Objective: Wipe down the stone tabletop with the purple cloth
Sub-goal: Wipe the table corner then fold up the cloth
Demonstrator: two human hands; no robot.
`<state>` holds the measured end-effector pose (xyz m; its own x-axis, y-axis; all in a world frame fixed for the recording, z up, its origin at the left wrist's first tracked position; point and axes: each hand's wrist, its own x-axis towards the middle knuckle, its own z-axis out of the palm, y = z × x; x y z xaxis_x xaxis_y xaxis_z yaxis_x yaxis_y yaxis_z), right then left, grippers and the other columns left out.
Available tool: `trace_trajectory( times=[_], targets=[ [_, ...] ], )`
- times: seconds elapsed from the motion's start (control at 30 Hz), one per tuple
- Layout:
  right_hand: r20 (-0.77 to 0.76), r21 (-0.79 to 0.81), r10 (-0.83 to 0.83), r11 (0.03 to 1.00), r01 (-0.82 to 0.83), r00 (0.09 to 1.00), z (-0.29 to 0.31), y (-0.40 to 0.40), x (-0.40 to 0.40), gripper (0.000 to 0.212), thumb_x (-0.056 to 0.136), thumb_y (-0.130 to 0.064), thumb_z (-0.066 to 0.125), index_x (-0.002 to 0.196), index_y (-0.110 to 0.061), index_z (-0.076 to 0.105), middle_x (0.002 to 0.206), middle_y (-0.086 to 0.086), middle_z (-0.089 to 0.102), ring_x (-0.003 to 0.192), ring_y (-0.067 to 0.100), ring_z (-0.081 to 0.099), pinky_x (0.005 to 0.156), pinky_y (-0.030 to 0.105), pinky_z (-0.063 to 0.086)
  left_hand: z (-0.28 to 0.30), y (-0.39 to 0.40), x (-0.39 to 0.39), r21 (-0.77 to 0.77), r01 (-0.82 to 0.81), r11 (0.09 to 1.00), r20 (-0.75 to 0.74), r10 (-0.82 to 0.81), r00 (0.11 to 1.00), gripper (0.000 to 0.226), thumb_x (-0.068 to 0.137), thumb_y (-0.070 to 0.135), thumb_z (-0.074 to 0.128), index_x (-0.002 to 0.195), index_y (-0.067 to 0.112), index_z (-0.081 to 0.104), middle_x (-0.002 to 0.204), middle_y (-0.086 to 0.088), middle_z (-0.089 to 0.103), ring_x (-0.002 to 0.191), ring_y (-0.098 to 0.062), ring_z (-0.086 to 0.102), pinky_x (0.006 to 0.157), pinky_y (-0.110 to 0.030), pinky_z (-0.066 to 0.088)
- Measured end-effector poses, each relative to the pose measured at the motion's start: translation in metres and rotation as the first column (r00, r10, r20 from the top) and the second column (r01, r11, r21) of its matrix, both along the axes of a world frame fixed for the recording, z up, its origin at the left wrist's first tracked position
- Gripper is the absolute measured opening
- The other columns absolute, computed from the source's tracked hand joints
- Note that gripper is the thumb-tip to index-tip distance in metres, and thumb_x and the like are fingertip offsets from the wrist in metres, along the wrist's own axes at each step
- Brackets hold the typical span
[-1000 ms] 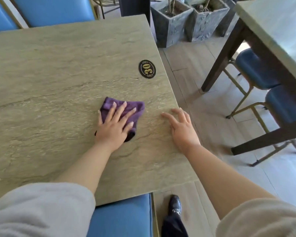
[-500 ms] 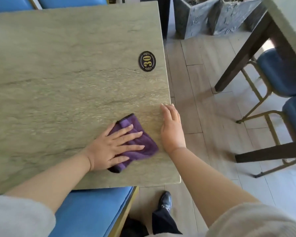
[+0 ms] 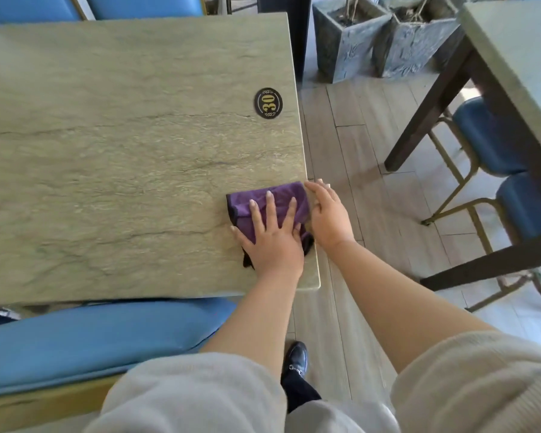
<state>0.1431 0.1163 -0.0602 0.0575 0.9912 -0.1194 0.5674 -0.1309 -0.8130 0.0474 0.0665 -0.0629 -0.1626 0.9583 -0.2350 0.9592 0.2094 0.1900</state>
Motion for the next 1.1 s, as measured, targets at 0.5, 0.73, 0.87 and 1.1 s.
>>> trace_trajectory(
  times=[0.5,0.73,0.87,1.1],
  targets=[
    [-0.200,-0.133,-0.152,0.983,0.127,0.968,0.051,-0.164,0.031,0.030,0.099,-0.016,0.036,0.113,-0.031,0.058,0.123,0.001,0.063,0.096,0.014,0.060,0.085,0.033,0.050,0.078,-0.137,-0.032,-0.248,0.243,0.938,0.739,0.021,0.673,0.040,0.103,0.040,0.034,0.137,0.026,0.048,0.135,0.000,0.052,0.125,-0.014,0.046,0.100,-0.028,0.033],
    [-0.568,-0.344,-0.125,0.934,-0.097,0.814,0.111,-0.238,0.046,0.042,0.091,-0.059,0.043,0.107,-0.024,0.059,0.104,-0.010,0.064,0.101,0.013,0.060,0.100,0.035,0.044,0.117,-0.189,-0.052,-0.493,0.229,0.839,0.856,0.515,-0.044,0.031,0.094,0.035,0.051,0.097,0.010,0.068,0.094,-0.010,0.071,0.092,-0.025,0.065,0.100,-0.042,0.046],
    [-0.617,-0.255,-0.026,0.952,-0.169,0.786,0.127,-0.258,0.052,0.029,0.092,-0.031,0.059,0.115,-0.014,0.064,0.111,0.005,0.070,0.097,0.018,0.066,0.090,0.031,0.051,0.130,-0.211,-0.048,-0.407,0.375,0.833,0.822,0.513,-0.246,0.031,0.080,0.032,0.068,0.106,0.017,0.065,0.108,-0.011,0.062,0.116,-0.027,0.049,0.116,-0.050,0.024],
    [-0.263,-0.161,-0.074,0.986,0.032,0.962,0.150,-0.258,0.069,0.035,0.088,-0.039,0.064,0.115,-0.017,0.063,0.107,0.000,0.068,0.103,0.022,0.062,0.096,0.042,0.049,0.137,-0.229,-0.043,-0.432,0.171,0.885,0.845,0.464,-0.267,0.077,0.085,0.070,0.046,0.123,0.005,0.064,0.121,-0.021,0.065,0.113,-0.034,0.063,0.101,-0.044,0.045]
  ],
)
